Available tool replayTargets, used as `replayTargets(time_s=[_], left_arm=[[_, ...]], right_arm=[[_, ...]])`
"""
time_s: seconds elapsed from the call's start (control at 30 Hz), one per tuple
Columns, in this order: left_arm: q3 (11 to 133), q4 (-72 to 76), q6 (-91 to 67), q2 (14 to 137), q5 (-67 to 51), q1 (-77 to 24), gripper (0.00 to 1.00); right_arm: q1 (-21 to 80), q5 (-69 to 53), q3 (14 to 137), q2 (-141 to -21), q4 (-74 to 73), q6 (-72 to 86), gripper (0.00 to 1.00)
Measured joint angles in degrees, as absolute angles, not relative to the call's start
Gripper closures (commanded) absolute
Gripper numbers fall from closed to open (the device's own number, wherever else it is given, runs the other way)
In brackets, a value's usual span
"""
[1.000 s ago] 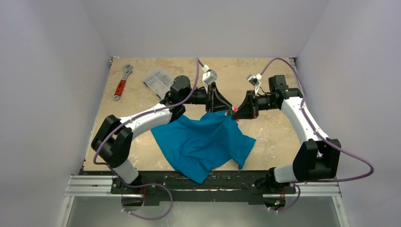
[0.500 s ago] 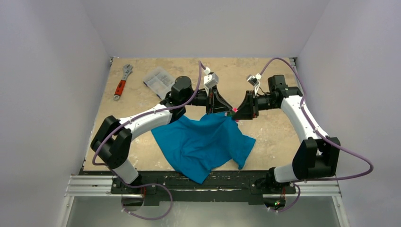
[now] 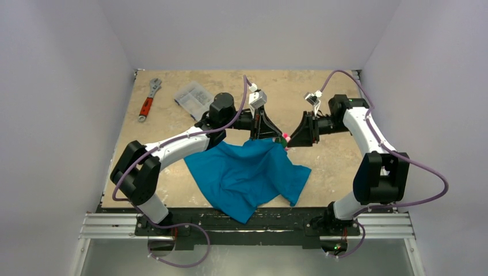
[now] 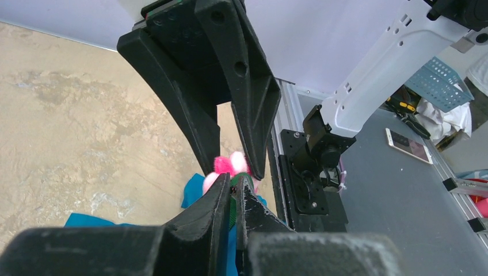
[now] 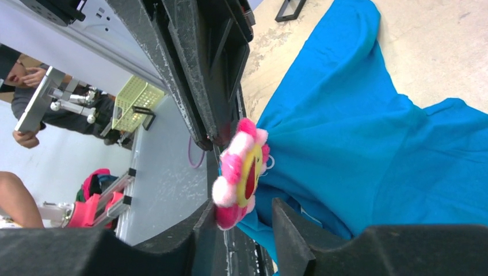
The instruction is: Remove the brooch from the garment
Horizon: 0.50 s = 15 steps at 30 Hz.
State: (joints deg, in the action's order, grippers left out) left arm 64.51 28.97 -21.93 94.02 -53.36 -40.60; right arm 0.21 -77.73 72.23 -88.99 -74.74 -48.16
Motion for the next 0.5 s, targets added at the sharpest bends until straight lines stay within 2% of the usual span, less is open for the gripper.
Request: replayTargets(time_s=[0.13,0.27,0.3,0.37,0.43,0.5], left_arm=[[64.5,29.0,-22.0,94.0,-53.4,-40.6,1.0],[64.5,29.0,-22.0,94.0,-53.4,-40.6,1.0],[64.5,29.0,-22.0,94.0,-53.4,-40.6,1.0],[64.5,29.0,-22.1,94.0,-53.3,-40.6,1.0],[64.5,29.0,-22.1,94.0,-53.4,-40.7,1.0],[64.5,29.0,-22.2,94.0,-53.4,-40.7,1.0]], right_arm=[[0.3,-77.7,72.3,-88.9,-76.5,-50.2,0.53],[0.3,-77.8,72.3,-88.9,-77.2,-51.2,0.67],[0.4,-77.8,72.3,-88.9,-77.3,-51.4,0.66],[0.4,-77.8,72.3,-88.9,-77.3,-51.5,0.58],[0.5,-77.8,72.3,-89.0,-77.1,-51.2,0.56],[0.8,-77.7,72.3,-89.0,-76.7,-50.9,0.68]])
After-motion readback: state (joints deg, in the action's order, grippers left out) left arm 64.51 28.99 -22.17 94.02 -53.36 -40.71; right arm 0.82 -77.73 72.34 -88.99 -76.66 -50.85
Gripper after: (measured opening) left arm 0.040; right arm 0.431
